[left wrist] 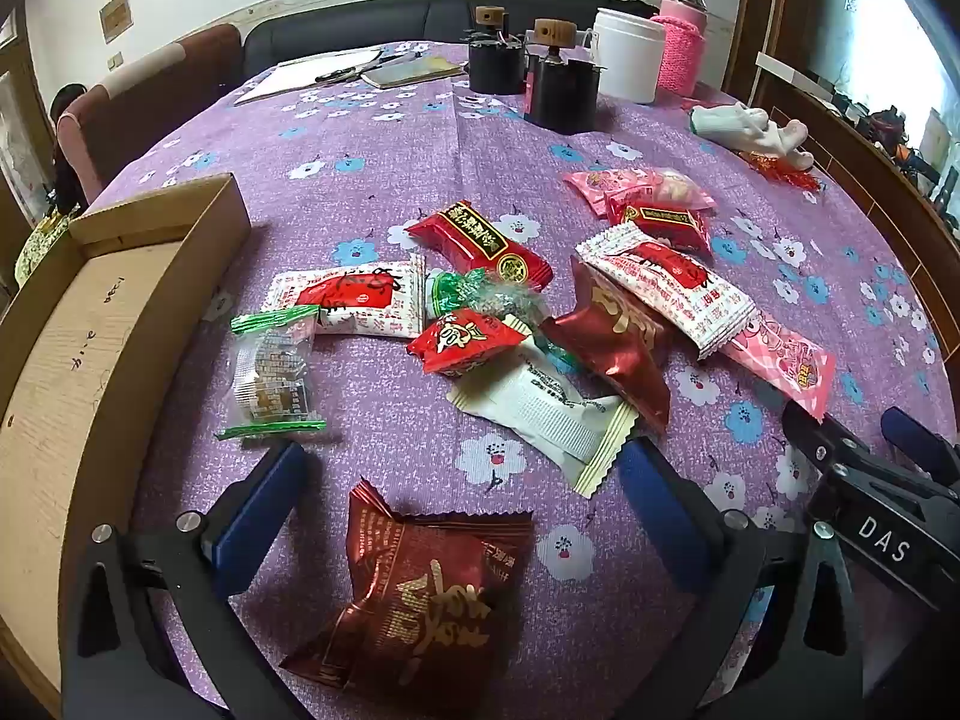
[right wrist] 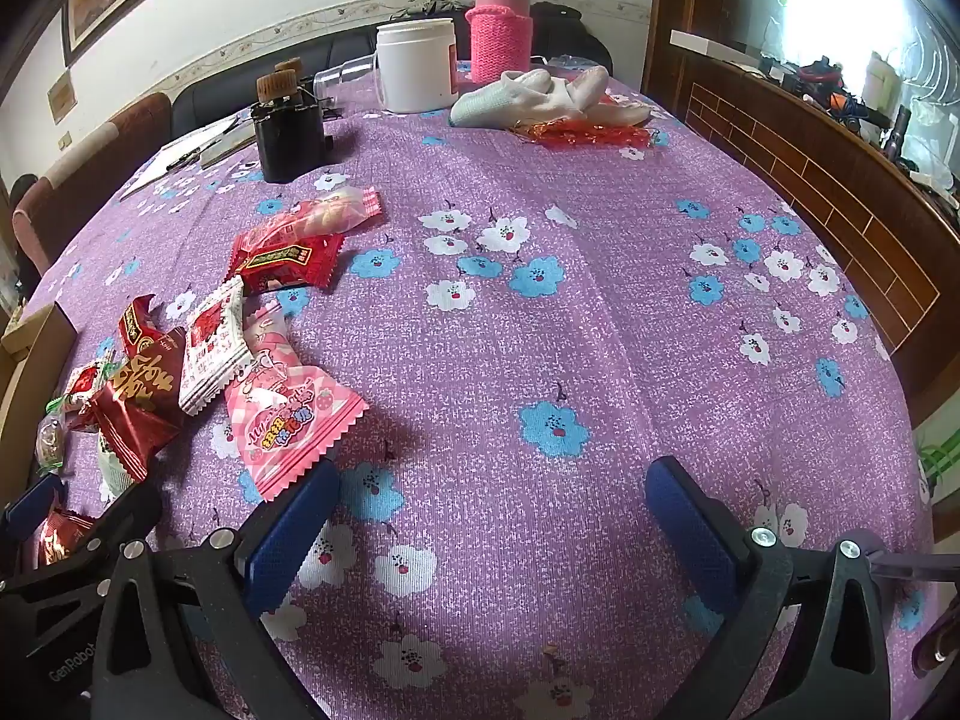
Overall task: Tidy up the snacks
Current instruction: 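Move the left tool to the dark red bag while the right tool approaches the pink candy bar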
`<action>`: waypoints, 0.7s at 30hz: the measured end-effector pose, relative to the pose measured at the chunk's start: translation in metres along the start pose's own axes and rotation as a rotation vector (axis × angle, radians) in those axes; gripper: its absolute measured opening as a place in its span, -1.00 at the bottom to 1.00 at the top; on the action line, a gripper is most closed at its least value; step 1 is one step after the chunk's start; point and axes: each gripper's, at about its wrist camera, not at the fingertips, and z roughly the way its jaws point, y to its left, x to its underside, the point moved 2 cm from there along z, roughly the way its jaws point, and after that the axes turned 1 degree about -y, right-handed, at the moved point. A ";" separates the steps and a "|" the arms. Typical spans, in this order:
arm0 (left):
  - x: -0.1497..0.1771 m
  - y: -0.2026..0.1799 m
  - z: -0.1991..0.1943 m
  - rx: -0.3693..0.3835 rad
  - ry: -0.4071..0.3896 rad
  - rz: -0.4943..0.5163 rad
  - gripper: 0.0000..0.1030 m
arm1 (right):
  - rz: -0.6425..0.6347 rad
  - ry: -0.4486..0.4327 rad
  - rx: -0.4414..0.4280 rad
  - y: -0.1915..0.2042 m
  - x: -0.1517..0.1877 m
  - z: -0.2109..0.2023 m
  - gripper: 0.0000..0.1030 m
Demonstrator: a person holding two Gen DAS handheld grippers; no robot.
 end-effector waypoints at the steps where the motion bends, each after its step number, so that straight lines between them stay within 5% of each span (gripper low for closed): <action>1: 0.000 0.000 0.000 0.000 0.000 0.000 1.00 | 0.000 -0.001 0.000 0.000 0.000 0.000 1.00; 21: 0.007 -0.001 -0.008 0.044 0.066 0.054 1.00 | 0.000 0.000 0.000 0.000 -0.001 0.000 1.00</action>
